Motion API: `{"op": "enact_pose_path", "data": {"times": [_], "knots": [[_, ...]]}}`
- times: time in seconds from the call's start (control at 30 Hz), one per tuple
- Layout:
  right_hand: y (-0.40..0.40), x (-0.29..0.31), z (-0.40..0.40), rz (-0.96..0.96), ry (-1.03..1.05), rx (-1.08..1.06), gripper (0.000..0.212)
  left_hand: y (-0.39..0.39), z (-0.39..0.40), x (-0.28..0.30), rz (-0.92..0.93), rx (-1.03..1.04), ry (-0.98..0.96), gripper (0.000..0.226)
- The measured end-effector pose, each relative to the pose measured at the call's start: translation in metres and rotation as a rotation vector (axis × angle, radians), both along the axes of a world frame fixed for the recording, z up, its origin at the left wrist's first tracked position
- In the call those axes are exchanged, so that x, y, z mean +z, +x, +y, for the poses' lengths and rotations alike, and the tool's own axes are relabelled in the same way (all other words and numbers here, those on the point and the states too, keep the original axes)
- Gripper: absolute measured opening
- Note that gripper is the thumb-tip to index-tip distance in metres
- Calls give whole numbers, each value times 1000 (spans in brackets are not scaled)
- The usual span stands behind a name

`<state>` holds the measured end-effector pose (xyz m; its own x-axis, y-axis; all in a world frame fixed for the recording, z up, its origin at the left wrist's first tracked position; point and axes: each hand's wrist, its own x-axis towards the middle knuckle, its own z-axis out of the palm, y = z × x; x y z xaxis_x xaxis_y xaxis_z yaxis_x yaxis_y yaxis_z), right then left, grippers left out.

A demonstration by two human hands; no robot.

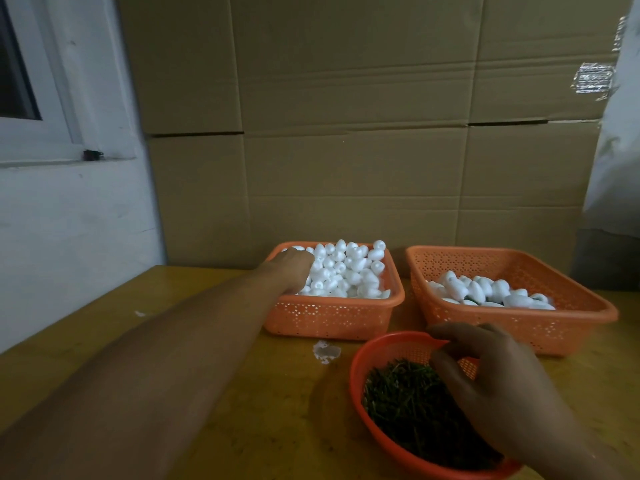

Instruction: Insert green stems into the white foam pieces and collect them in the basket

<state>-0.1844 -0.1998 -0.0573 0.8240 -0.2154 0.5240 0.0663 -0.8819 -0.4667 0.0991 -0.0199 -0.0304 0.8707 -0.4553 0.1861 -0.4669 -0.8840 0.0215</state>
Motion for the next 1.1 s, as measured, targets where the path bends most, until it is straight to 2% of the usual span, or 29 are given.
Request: {"op": "enact_pose_path", "data": {"times": [0.13, 0.37, 0.47, 0.73, 0.9, 1.1], "knots": [[-1, 2, 0, 2, -12, -1, 32, -2, 1, 3, -7, -44, -55, 19], [-1, 2, -3, 6, -10, 6, 33, -11, 2, 5, -116, -152, -437, 21], [-1, 2, -2, 12, -4, 3, 33, -31, 5, 6, -172, -193, -586, 16], [-2, 2, 2, 18, 3, -10, 32, -105, 11, 1, -224, -309, -839, 9], [-3, 2, 5, 14, -14, -3, 31, -150, 11, -4, -156, -378, -1039, 13], [-4, 3, 4, 20, -11, 19, 30, -181, 12, -19, -63, -501, -1102, 27]]}}
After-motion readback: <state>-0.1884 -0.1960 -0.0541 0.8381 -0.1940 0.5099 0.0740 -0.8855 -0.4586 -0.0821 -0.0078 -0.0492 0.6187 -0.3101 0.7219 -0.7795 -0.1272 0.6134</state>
